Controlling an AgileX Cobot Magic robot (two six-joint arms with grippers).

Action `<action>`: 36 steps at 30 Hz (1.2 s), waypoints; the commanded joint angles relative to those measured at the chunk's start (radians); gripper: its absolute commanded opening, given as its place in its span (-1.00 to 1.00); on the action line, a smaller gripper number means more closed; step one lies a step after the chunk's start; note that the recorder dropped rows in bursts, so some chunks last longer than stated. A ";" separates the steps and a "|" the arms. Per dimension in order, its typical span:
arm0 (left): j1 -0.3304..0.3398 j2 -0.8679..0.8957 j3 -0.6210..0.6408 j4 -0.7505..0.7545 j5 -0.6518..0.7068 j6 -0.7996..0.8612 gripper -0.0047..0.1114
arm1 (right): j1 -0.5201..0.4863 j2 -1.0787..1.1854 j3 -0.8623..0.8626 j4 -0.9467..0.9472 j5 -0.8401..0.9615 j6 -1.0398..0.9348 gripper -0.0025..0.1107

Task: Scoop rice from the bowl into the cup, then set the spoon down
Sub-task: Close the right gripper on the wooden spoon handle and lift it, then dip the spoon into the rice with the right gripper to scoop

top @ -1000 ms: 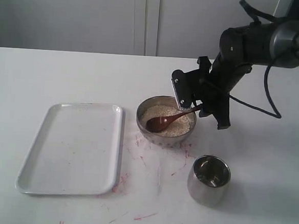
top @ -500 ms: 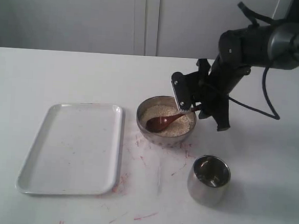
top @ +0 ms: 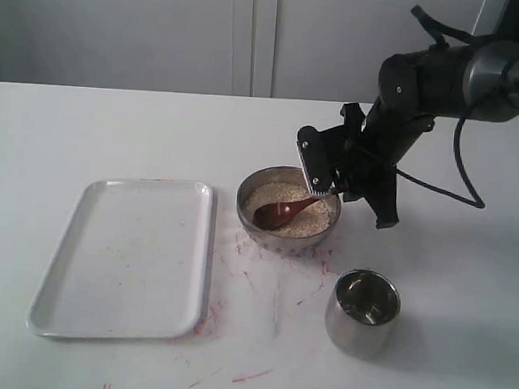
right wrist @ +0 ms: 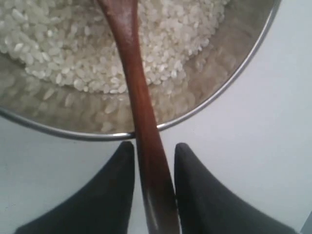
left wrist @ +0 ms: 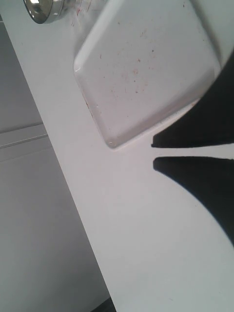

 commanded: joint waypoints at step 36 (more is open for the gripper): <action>-0.003 -0.001 -0.003 -0.007 -0.002 -0.001 -0.67 | 0.004 -0.200 0.004 -0.058 0.130 0.161 -0.90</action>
